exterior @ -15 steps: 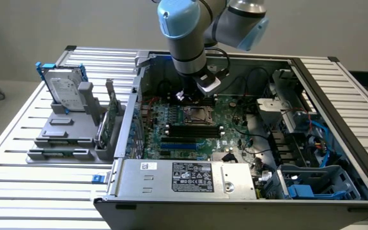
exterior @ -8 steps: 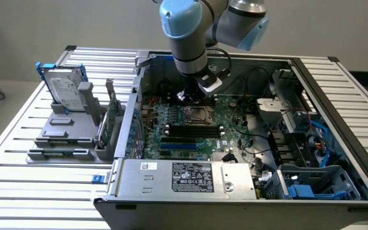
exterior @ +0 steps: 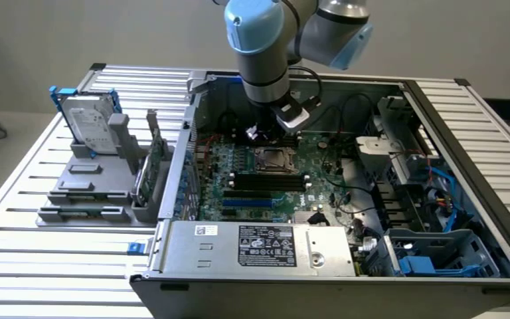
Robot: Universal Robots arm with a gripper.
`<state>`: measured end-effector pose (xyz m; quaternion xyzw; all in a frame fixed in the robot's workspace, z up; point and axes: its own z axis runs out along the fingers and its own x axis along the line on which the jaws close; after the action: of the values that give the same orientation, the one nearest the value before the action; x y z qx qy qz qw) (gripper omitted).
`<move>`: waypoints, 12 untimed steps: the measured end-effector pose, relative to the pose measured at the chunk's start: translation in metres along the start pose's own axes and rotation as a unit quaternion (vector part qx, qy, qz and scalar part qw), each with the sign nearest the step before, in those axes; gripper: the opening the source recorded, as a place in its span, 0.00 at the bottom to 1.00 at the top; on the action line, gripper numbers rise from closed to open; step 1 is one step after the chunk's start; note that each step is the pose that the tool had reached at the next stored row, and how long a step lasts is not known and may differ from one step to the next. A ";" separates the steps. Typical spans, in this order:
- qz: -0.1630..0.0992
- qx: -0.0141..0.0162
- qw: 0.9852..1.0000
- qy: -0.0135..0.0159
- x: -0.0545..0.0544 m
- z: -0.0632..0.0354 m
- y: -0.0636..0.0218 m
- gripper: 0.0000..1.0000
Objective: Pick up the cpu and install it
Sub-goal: 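Install the second cpu locking lever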
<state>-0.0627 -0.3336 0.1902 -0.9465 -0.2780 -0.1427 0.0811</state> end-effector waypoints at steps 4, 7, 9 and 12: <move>0.000 0.018 1.000 -0.007 -0.001 0.0000 -0.0038 0.11; 0.000 0.018 1.000 -0.007 -0.001 0.0002 -0.0039 0.11; 0.000 0.018 1.000 -0.007 -0.001 0.0003 -0.0039 0.11; 0.000 0.018 1.000 -0.007 -0.001 0.0003 -0.0039 0.11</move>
<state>-0.0658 -0.3309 0.1899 -0.9458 -0.2809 -0.1309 0.0967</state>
